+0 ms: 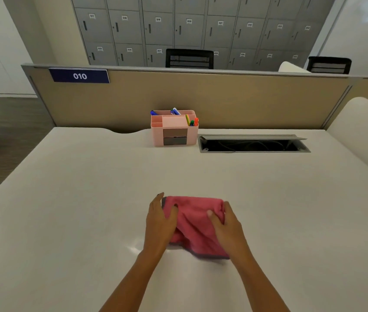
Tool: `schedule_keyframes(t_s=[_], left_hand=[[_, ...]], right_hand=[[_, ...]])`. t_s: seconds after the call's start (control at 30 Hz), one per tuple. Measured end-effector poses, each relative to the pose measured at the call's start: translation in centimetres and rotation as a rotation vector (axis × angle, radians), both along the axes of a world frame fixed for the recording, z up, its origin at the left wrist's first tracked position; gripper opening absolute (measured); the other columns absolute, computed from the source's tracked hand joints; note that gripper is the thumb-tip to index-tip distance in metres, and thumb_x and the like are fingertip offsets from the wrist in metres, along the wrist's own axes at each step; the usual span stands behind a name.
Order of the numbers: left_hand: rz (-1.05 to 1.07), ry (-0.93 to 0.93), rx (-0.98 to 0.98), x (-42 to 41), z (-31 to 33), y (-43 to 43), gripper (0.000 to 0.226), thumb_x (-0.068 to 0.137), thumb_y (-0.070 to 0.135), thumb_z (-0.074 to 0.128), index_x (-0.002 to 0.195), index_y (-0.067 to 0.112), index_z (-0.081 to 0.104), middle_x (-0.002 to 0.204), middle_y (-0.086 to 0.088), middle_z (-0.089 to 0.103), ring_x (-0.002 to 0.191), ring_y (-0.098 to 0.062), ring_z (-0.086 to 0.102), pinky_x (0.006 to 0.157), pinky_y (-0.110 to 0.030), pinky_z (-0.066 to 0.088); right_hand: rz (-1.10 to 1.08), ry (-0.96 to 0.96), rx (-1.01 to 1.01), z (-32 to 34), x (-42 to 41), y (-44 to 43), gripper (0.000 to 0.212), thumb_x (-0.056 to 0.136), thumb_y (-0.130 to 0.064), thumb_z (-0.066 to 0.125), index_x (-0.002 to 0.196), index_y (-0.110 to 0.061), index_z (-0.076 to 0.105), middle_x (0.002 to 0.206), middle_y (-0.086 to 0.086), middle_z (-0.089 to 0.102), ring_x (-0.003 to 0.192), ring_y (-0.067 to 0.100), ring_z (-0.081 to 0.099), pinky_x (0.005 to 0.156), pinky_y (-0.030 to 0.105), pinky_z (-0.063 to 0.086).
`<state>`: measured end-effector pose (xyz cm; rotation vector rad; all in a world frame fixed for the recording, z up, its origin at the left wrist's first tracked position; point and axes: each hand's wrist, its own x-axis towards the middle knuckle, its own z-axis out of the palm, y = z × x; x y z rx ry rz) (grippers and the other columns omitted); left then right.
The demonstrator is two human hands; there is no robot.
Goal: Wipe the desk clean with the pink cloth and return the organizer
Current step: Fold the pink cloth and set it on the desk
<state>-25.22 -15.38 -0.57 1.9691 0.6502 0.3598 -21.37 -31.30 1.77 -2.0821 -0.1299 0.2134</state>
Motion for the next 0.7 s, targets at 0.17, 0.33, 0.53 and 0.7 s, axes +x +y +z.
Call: schedule_keyframes(t_s=[0.17, 0.33, 0.53, 0.7], left_hand=[[0.053, -0.01, -0.496, 0.4, 0.7, -0.4, 0.055, 0.096, 0.043, 0.042, 0.146, 0.025, 0.026, 0.149, -0.004, 0.038, 0.132, -0.027, 0.042, 0.102, -0.037, 0.038], [0.028, -0.061, -0.871, 1.0, 1.9, -1.7, 0.028, 0.096, 0.046, 0.039, 0.109, 0.027, 0.055, 0.127, -0.007, 0.058, 0.115, -0.021, 0.055, 0.094, -0.036, 0.045], [-0.024, -0.042, -1.107, 1.1, 1.6, -4.3, 0.044, 0.091, 0.056, 0.044, 0.108, 0.021, 0.066, 0.118, -0.006, 0.066, 0.107, -0.026, 0.063, 0.082, -0.038, 0.053], [-0.114, -0.081, -1.177, 2.0, 2.2, -5.4, 0.042, 0.082, 0.053, 0.058, 0.091, 0.015, 0.074, 0.102, -0.003, 0.073, 0.089, -0.022, 0.07, 0.07, -0.034, 0.058]], right_hand=[[0.056, -0.168, 0.098, 3.8, 0.6, -0.2, 0.017, 0.093, -0.033, 0.054, 0.105, -0.032, 0.041, 0.084, -0.017, 0.058, 0.075, 0.0, 0.057, 0.057, 0.009, 0.04], [0.143, -0.331, 0.157, 7.0, 0.3, -0.4, 0.04, 0.093, -0.029, 0.056, 0.11, -0.044, 0.023, 0.078, -0.013, 0.057, 0.067, 0.007, 0.062, 0.058, 0.012, 0.046], [0.116, -0.384, 0.266, 8.2, 1.2, -1.7, 0.041, 0.089, -0.032, 0.06, 0.101, -0.04, 0.022, 0.083, -0.003, 0.058, 0.075, 0.014, 0.065, 0.066, 0.02, 0.054], [-0.01, -0.363, 0.255, 7.6, 3.3, -5.3, 0.048, 0.089, -0.027, 0.061, 0.102, -0.032, 0.015, 0.09, -0.011, 0.056, 0.078, 0.002, 0.063, 0.065, 0.012, 0.051]])
